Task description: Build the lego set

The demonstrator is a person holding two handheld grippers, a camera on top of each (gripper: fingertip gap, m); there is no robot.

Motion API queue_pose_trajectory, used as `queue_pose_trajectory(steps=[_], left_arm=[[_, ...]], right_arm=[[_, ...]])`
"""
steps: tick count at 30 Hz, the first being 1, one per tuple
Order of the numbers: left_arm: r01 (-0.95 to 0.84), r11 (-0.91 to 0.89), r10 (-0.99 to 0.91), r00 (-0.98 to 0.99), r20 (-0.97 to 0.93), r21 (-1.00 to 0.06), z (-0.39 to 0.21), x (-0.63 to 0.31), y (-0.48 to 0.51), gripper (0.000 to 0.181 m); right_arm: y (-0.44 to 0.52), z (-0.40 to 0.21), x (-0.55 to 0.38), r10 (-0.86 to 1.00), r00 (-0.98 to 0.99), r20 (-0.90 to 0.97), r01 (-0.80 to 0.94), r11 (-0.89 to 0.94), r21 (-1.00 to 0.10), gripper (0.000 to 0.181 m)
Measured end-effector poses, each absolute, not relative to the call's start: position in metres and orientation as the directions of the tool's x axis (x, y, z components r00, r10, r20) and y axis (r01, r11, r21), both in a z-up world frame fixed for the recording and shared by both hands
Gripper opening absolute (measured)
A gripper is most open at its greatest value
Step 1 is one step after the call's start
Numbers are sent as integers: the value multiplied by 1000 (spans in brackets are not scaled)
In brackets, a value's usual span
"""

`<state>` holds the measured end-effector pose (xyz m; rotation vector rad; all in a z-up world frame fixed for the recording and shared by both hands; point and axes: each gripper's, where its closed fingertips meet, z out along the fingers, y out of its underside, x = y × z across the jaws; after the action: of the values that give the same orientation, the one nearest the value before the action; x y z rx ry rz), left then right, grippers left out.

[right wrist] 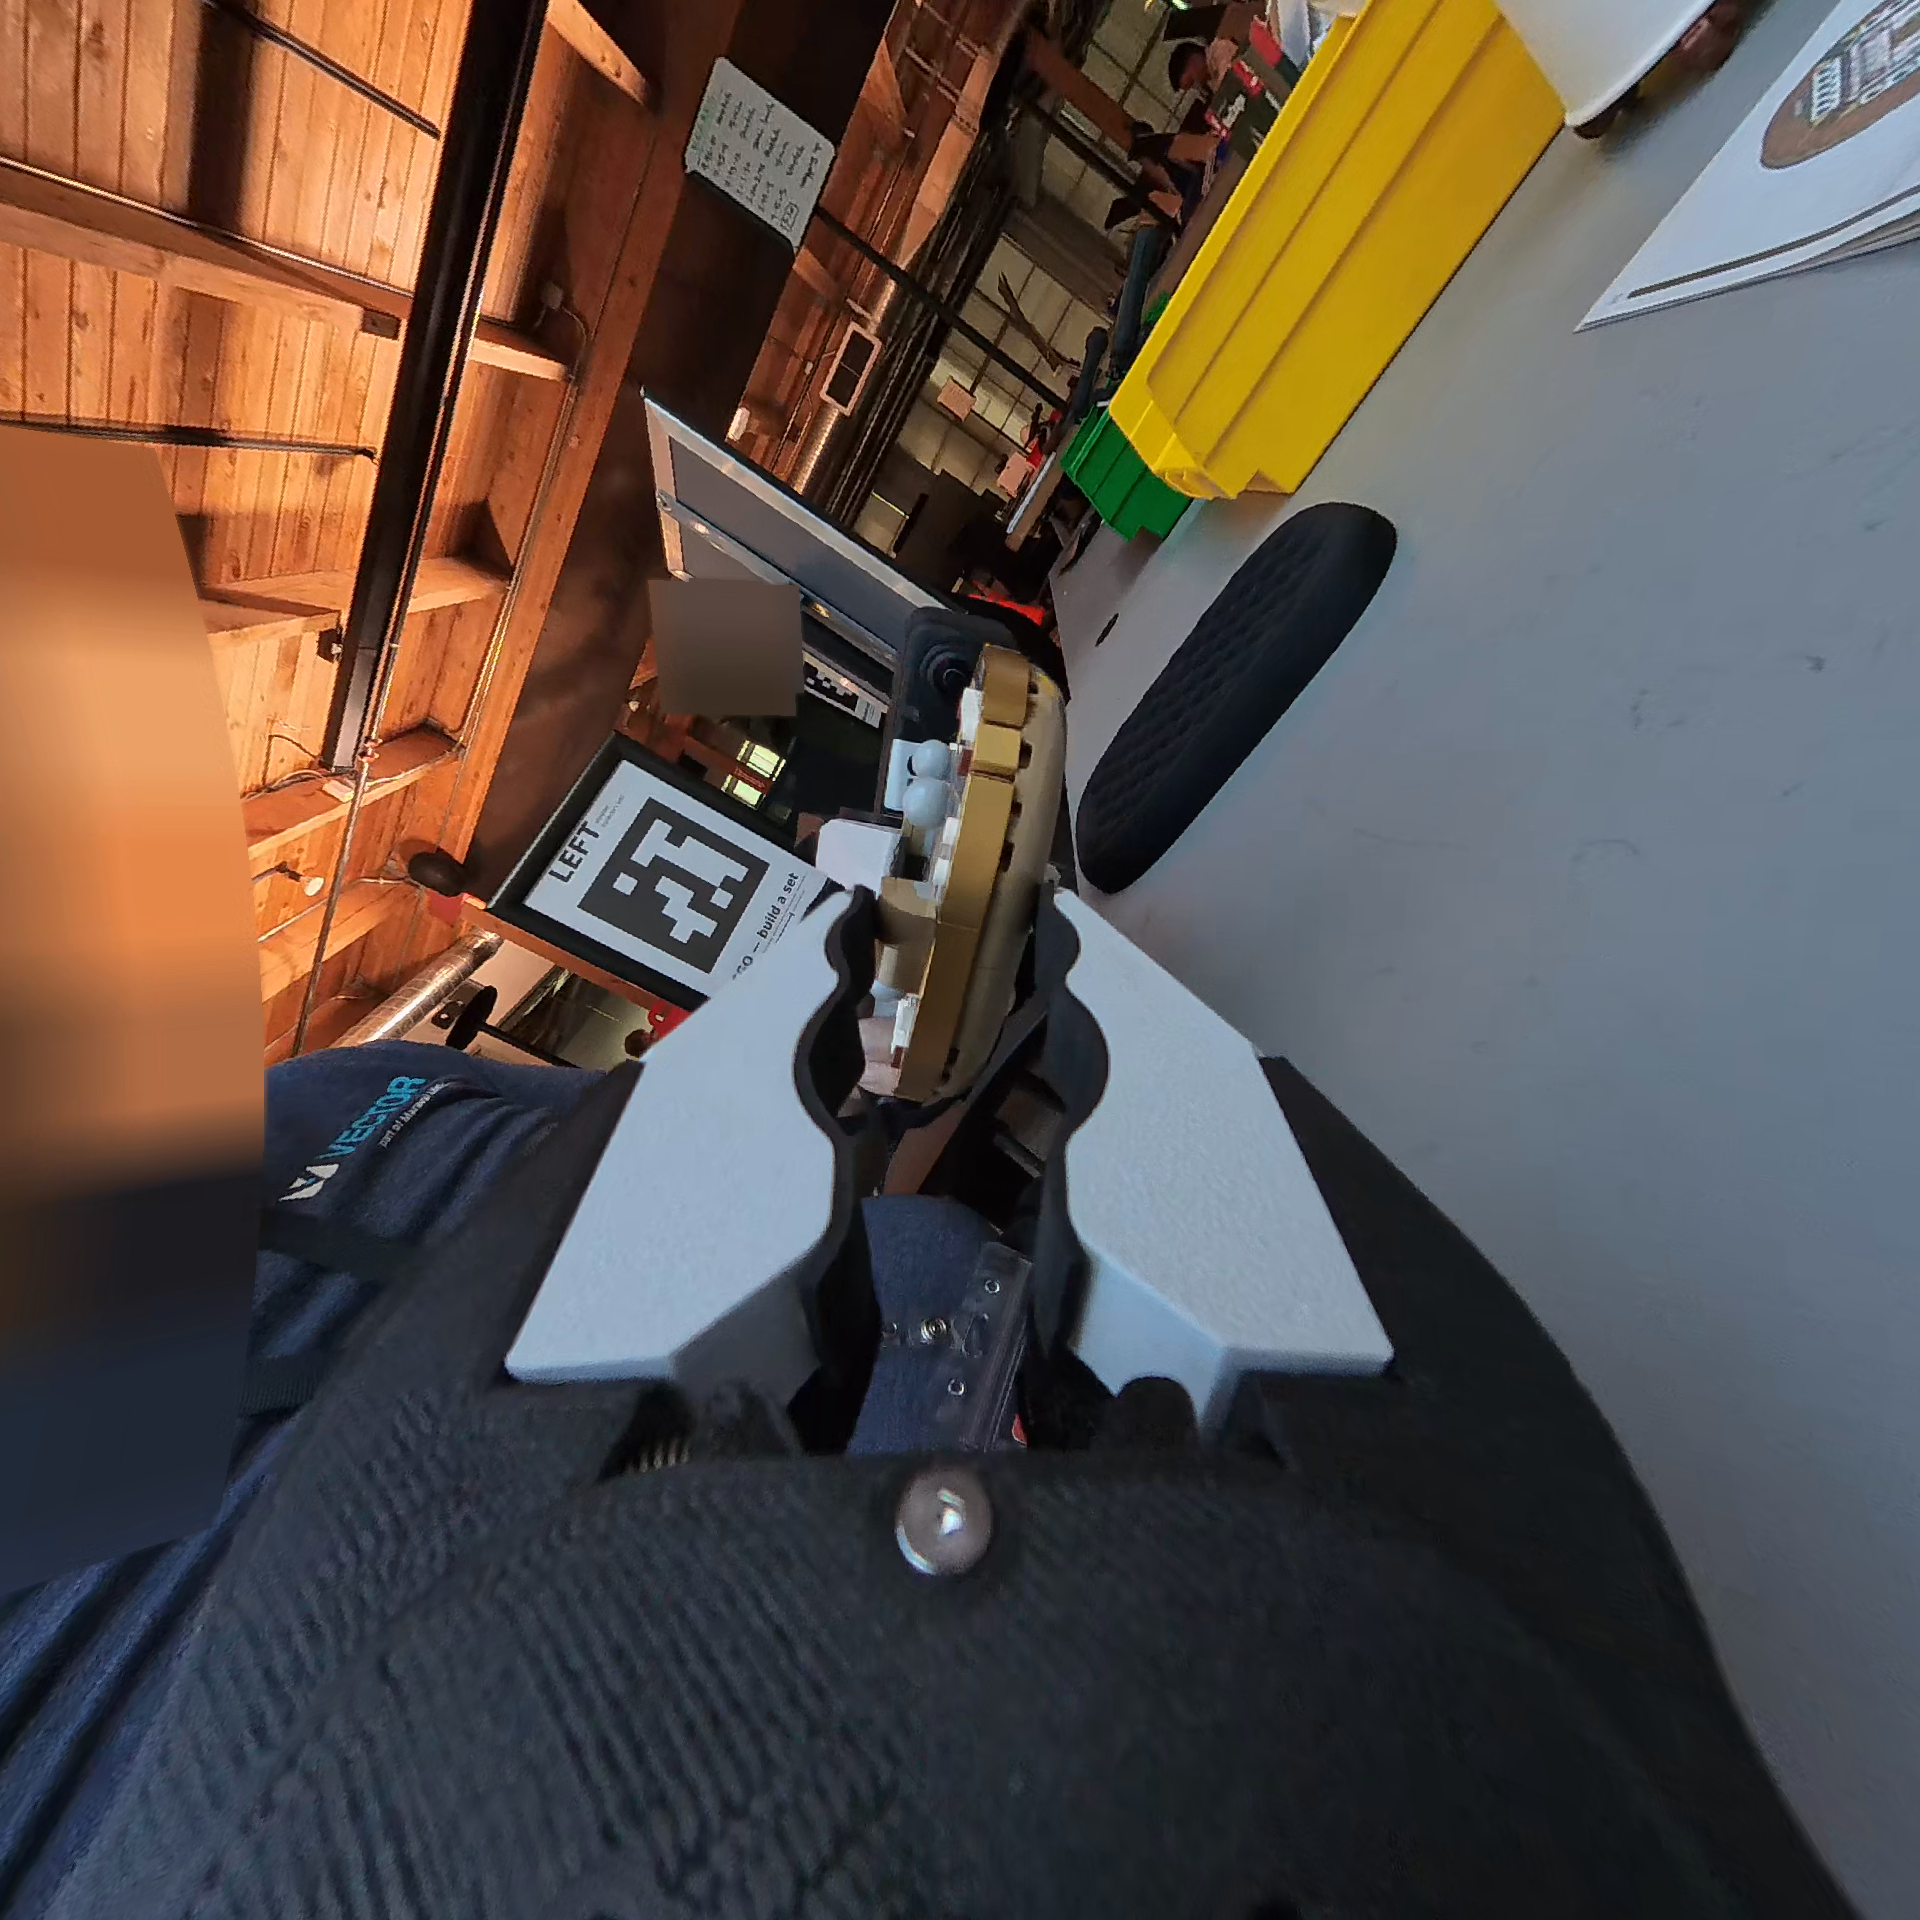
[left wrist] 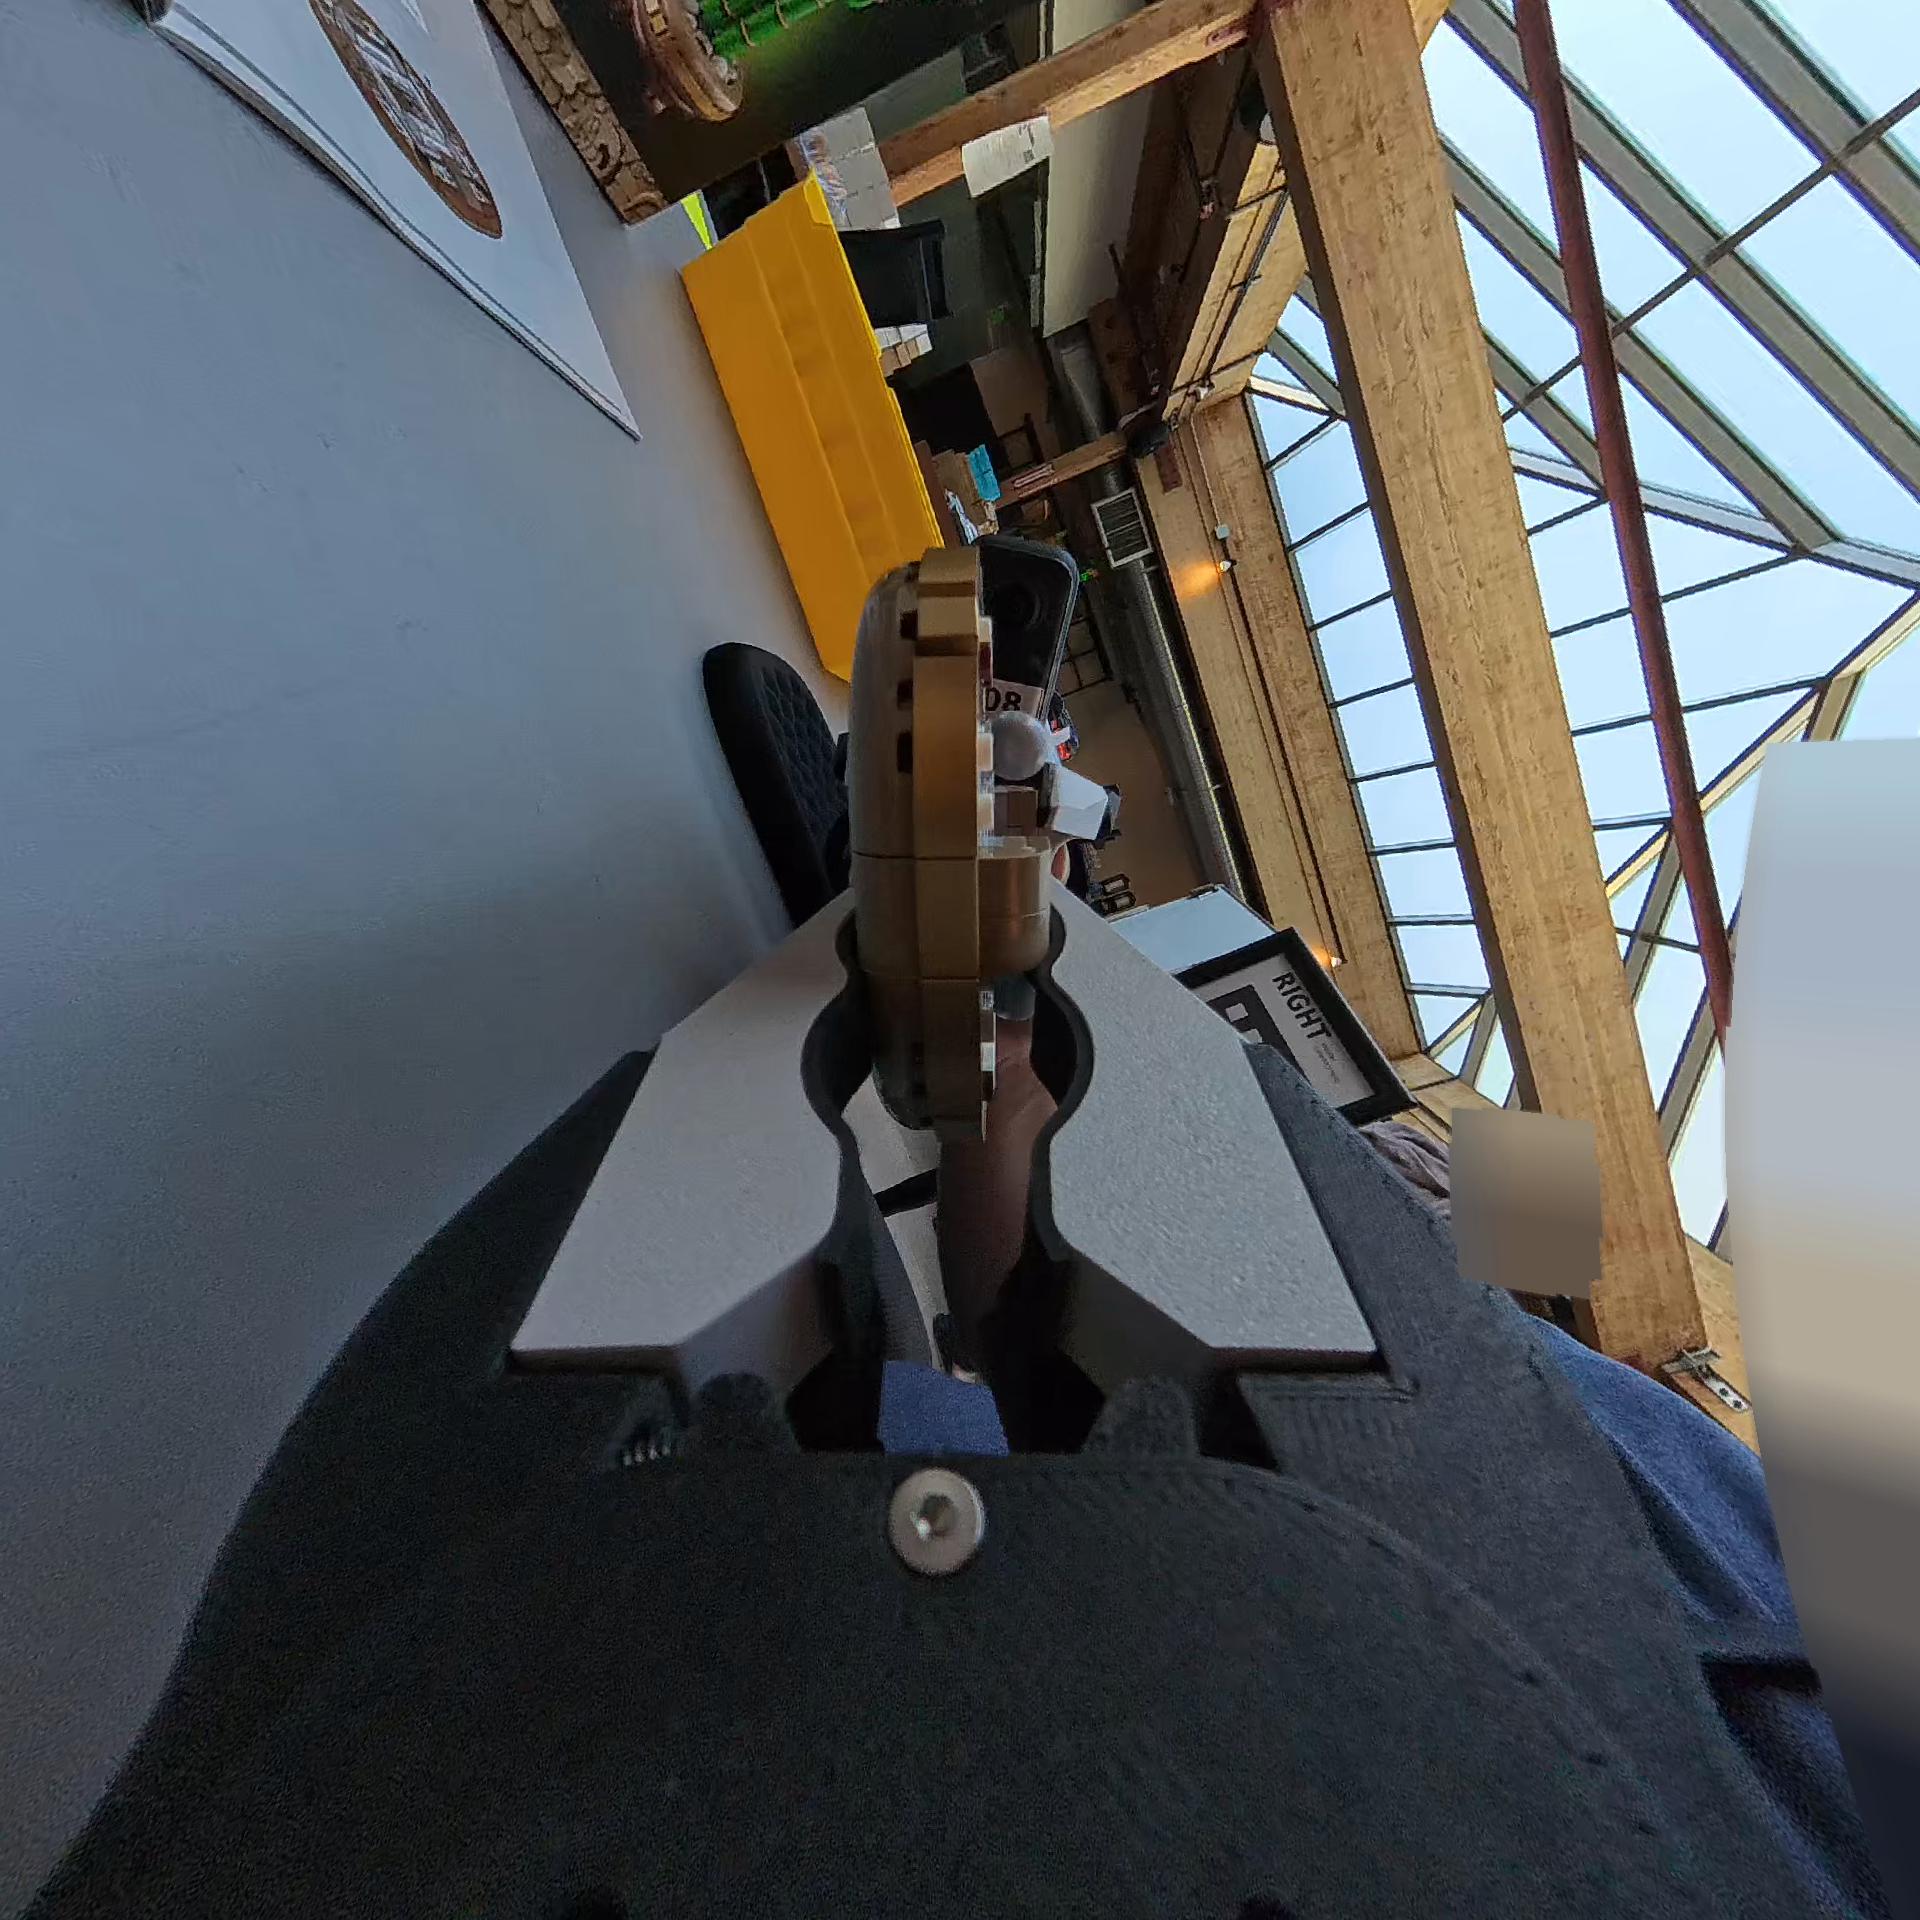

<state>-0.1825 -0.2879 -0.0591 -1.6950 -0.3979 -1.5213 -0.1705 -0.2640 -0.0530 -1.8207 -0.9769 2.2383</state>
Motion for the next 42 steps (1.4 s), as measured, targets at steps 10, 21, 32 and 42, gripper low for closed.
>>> queue_pose_trajectory(steps=[10, 21, 32, 42], left_arm=[[642, -632, -334, 280, 900, -435, -48, -183, -292, 25], [619, -676, -361, 194, 912, -400, -38, -165, -290, 25], [548, -538, -453, 454, 767, -641, -15, -172, -299, 25], [382, -288, -465, 745, 477, -878, 10, -180, -306, 24]], right_arm=[[-270, -42, -170, 524, -296, -799, 256, -762, -595, 28], [-267, -32, -151, 583, -251, -773, 166, -760, -628, 29], [-253, -4, -133, 764, -103, -637, 10, -640, -768, 44], [-270, 15, -144, 940, 218, -263, 100, -290, -952, 43]])
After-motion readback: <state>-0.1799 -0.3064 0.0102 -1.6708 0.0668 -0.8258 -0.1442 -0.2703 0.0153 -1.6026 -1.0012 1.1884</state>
